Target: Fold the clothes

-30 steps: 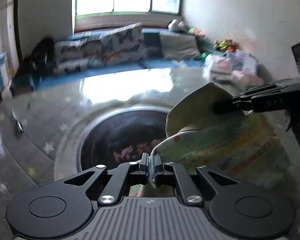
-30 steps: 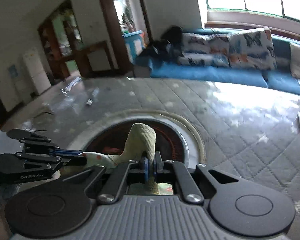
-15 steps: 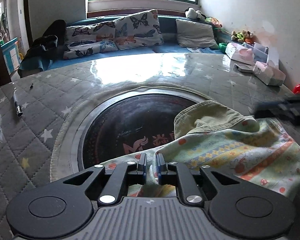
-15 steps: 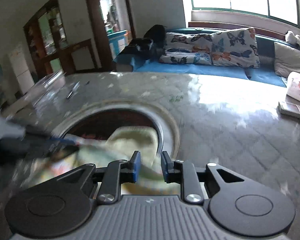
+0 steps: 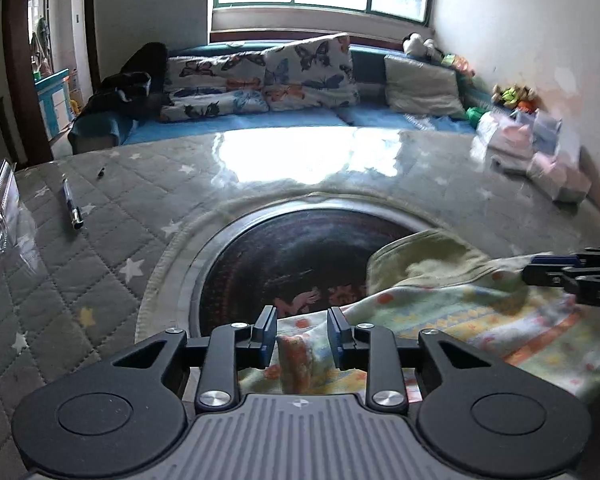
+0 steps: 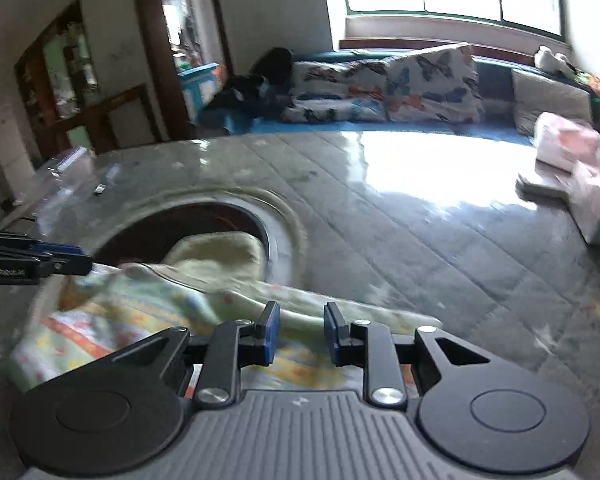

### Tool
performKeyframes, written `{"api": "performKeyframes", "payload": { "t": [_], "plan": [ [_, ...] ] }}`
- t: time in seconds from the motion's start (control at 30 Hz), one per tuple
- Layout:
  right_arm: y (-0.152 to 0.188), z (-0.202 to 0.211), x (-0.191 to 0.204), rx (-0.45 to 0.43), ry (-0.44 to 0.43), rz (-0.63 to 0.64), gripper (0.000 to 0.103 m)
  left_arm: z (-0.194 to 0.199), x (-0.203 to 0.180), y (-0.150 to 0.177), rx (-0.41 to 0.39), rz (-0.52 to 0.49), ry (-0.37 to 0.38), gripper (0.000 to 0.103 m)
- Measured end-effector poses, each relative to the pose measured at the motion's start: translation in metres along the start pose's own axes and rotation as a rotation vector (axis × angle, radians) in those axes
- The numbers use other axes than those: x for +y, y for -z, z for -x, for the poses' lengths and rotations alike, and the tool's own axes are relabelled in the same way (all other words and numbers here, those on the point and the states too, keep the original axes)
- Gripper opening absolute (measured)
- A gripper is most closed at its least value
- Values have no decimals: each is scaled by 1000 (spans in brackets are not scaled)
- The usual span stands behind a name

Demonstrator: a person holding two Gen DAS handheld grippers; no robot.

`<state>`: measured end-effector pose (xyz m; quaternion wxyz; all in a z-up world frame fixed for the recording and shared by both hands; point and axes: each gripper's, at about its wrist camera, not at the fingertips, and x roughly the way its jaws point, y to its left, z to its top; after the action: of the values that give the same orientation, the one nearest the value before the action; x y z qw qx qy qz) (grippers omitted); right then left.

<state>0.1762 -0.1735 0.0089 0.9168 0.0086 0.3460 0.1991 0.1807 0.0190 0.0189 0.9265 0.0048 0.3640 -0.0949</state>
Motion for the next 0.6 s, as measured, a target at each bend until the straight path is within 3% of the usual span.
{"api": "performKeyframes", "payload": {
  "t": [0.17,0.3,0.37,0.5,0.6],
  "plan": [
    [-7,-12,23,34,-74,62,24,6,-25,3,2,-32,91,30],
    [-15,-41,28,72,-33,73,25,1,-43,7,19,-49,146,30],
    [-21,-46,23,73,-31,44,29,0,-47,8,25,-53,160,30],
    [-23,-30,22,41,-44,44,30,7,-52,16,21,-65,183,30],
    [-17,-12,29,36,-84,74,39,12,-55,24,20,-72,198,30]
  ]
}}
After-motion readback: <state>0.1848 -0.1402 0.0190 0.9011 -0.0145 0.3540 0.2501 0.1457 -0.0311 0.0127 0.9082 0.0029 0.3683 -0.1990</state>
